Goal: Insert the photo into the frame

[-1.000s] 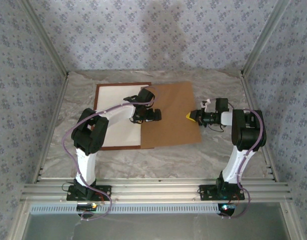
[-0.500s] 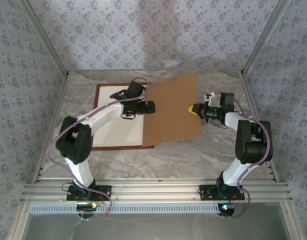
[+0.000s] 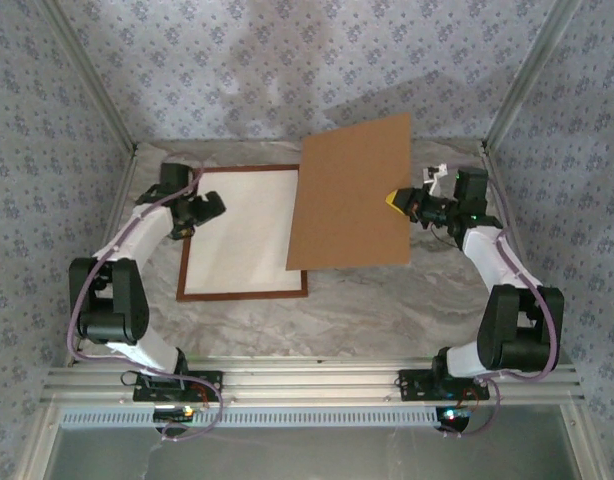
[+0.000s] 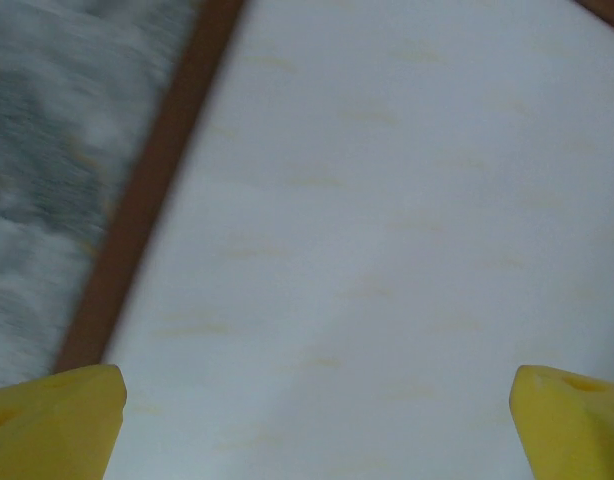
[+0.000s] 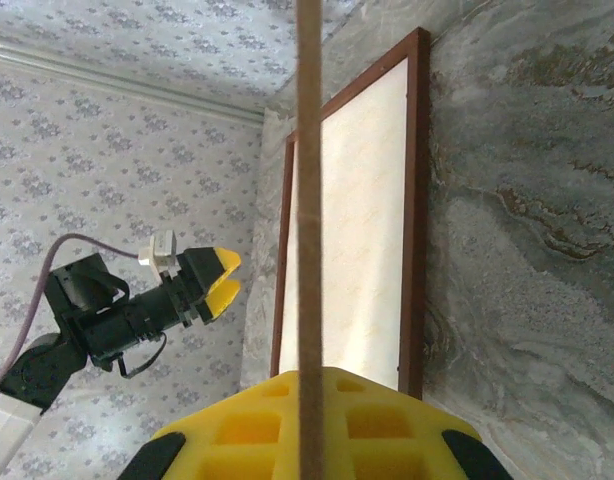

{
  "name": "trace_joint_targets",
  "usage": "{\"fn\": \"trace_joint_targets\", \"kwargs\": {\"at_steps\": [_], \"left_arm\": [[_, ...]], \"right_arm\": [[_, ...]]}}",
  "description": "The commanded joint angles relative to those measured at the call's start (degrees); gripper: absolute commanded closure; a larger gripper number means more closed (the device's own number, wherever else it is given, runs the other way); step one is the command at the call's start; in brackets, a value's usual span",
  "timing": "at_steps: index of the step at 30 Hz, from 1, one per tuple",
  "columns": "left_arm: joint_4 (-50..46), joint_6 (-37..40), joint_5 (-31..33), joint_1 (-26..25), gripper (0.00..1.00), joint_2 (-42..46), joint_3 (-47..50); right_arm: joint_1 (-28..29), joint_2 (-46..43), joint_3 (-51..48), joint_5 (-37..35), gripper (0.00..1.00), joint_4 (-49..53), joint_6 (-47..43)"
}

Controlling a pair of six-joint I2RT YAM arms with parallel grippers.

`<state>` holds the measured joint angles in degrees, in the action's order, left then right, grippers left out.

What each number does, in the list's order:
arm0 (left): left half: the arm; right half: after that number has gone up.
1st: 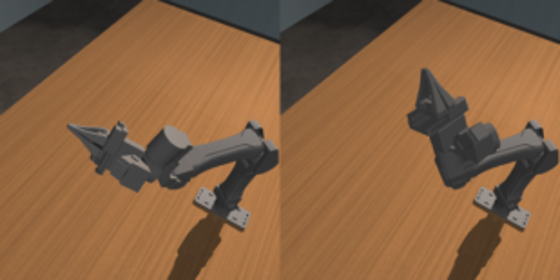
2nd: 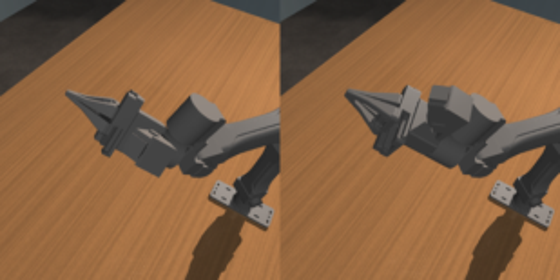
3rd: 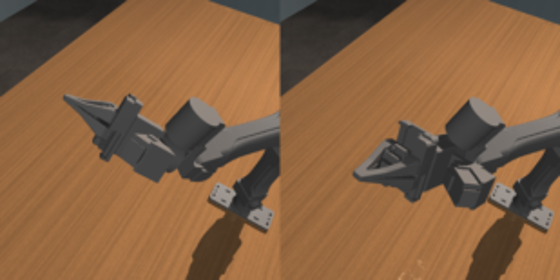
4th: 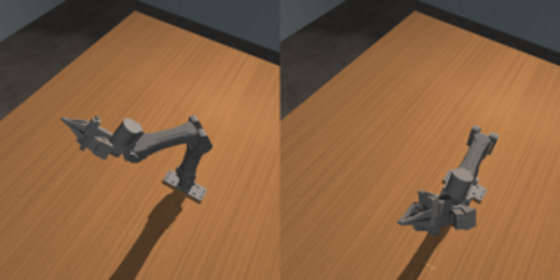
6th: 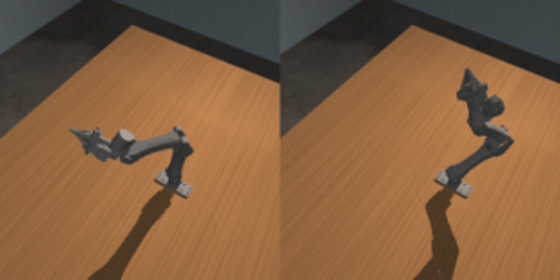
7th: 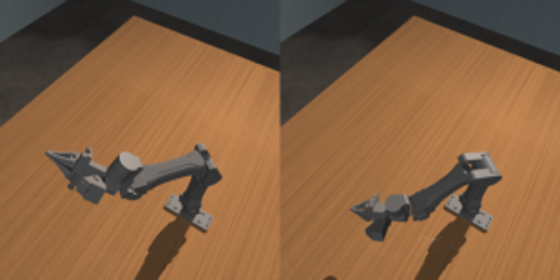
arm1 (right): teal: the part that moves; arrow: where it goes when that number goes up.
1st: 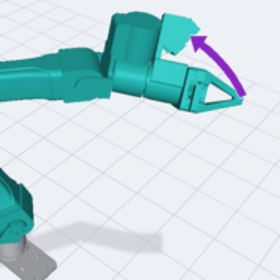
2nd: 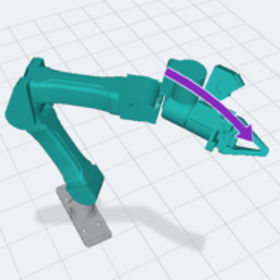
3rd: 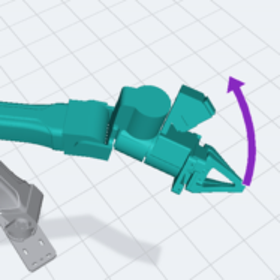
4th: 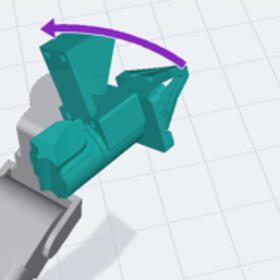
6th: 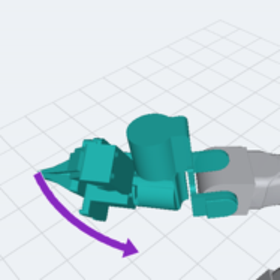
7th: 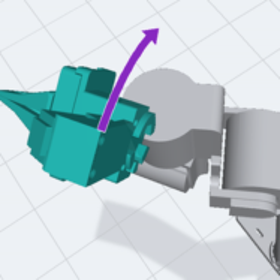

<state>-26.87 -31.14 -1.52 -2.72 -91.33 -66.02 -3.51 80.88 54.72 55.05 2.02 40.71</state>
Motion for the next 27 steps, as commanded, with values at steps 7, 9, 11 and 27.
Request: {"fn": "trace_joint_targets", "kwargs": {"at_steps": [7,9,11,27], "left_arm": [[7.84,-0.15,-1.49,6.97,0.02,-5.98,1.98],[8.24,-0.01,-1.11,6.96,0.05,-6.95,2.47],[7.54,0.94,0.27,7.08,0.12,-8.15,2.22],[0.96,8.93,2.87,5.57,0.48,-16.04,-3.11]], "right_arm": [[-1.21,-2.83,4.87,0.43,1.00,2.27,-3.74],[-1.44,-3.00,4.48,0.91,1.00,2.11,-3.84],[-1.42,-3.34,3.55,0.74,1.00,1.43,-3.84],[0.09,-5.23,1.79,-2.46,1.00,-1.04,-2.50]]}}
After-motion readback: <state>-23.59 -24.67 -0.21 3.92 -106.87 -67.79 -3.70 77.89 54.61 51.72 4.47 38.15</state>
